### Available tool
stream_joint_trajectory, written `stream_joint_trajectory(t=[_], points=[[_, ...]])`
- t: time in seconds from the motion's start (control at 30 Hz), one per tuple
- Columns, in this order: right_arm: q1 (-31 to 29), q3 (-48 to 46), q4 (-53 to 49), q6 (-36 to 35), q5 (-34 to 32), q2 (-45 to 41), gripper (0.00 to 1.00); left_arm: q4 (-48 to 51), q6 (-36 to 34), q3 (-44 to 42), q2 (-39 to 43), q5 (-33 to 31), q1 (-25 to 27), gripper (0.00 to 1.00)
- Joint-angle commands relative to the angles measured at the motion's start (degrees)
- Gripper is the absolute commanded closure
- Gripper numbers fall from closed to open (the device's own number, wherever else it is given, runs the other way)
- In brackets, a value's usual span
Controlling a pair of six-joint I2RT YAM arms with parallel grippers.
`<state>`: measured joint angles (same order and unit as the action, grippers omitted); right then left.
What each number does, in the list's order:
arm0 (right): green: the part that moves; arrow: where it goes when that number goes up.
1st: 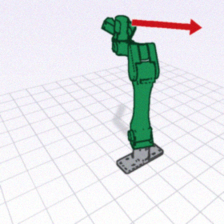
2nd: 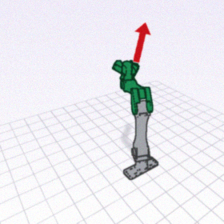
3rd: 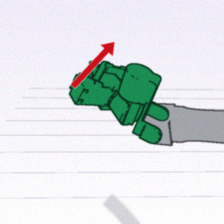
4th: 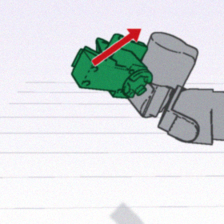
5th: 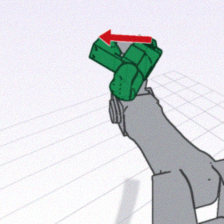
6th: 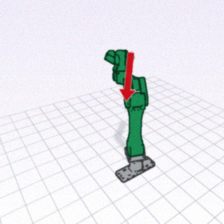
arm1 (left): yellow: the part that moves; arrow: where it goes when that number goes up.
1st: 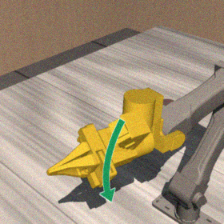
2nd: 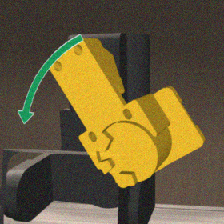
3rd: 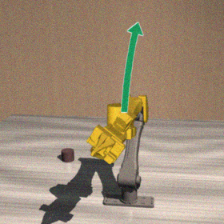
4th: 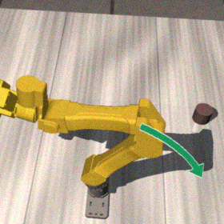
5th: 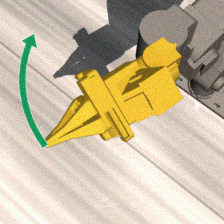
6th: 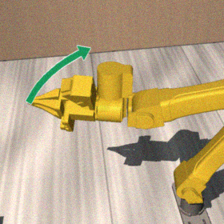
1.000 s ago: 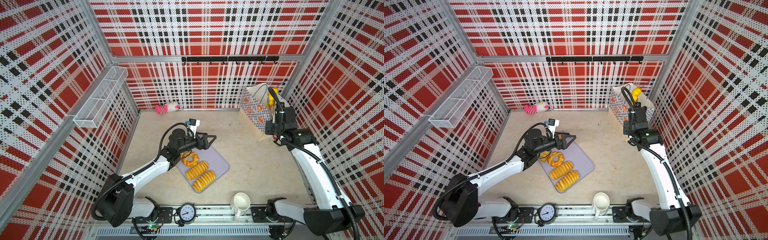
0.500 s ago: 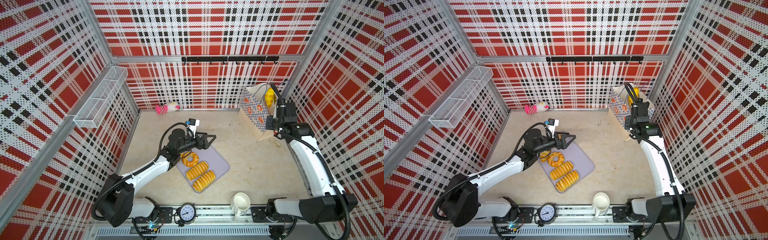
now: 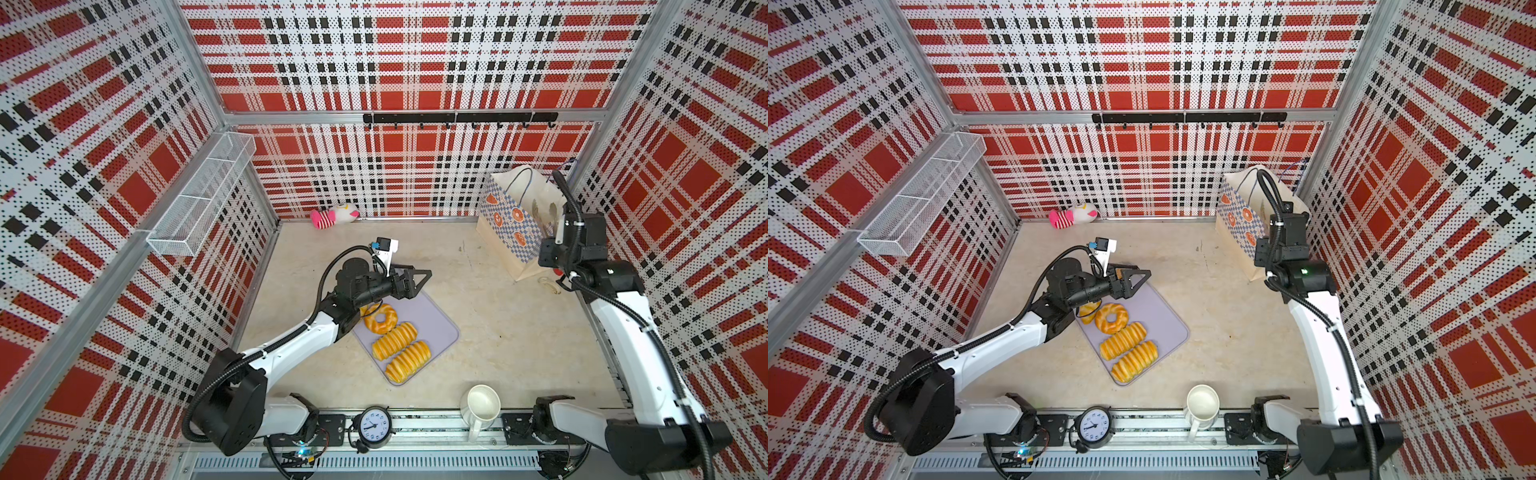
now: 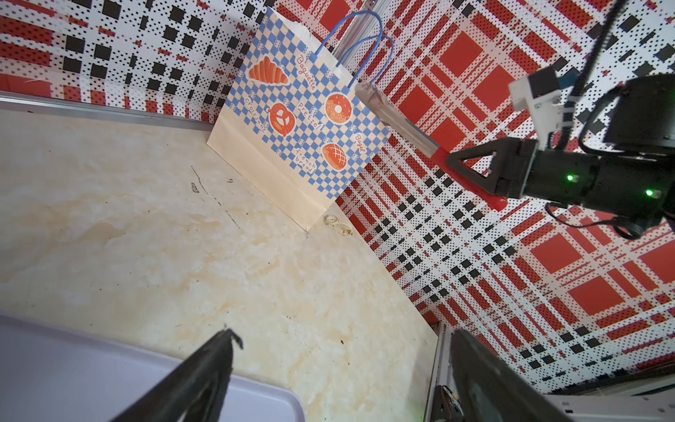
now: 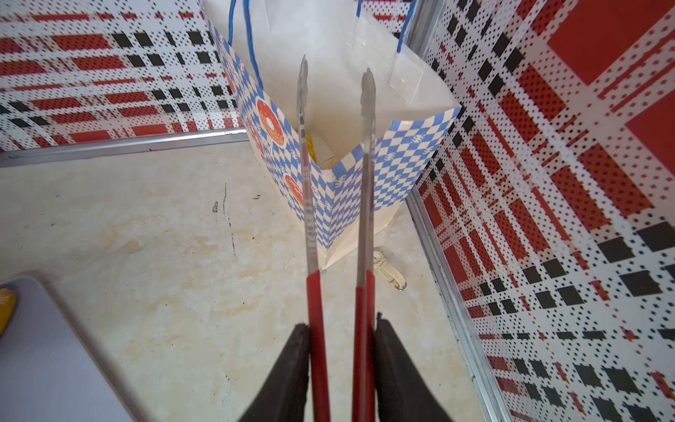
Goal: Place the fake bread into the paper bag
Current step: 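Open the tongs with the right gripper to drop the bun into the bag, then swing the empty tongs with the right gripper toward the left gripper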
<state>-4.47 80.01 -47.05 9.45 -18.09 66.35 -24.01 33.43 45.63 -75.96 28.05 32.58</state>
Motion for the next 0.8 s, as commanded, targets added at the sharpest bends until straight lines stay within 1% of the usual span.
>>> stream_joint_trajectory(t=[0.0, 0.13, 0.2, 0.4, 0.67, 0.77], points=[[0.25, -0.88, 0.56, -0.91, 1.56, -5.22, 0.71, -1.71, 0.49, -0.65, 2.16, -0.19, 0.93, 0.05], [0.25, -2.43, 0.88, -0.53, 5.81, -8.63, 0.76, -1.69, 0.92, -0.57, 2.93, -1.14, 1.95, 0.05], [0.25, -2.58, 0.82, -0.28, 5.84, -9.83, 0.78, -1.68, 1.35, -0.6, 3.06, -1.39, 2.39, 0.06], [0.25, -3.01, 1.67, 1.44, 11.6, -14.69, 0.81, -1.65, 2.29, -1.86, 5.01, -3.95, 3.72, 0.06], [0.25, -7.55, 6.62, 3.37, 28.46, -22.21, 0.81, -1.74, 3.3, -2.11, 7.63, -6.34, 3.72, 0.05], [0.25, -10.71, 10.68, 4.93, 36.84, -24.25, 0.81, -2.75, 4.04, -1.73, 7.73, -5.67, 3.79, 0.05]])
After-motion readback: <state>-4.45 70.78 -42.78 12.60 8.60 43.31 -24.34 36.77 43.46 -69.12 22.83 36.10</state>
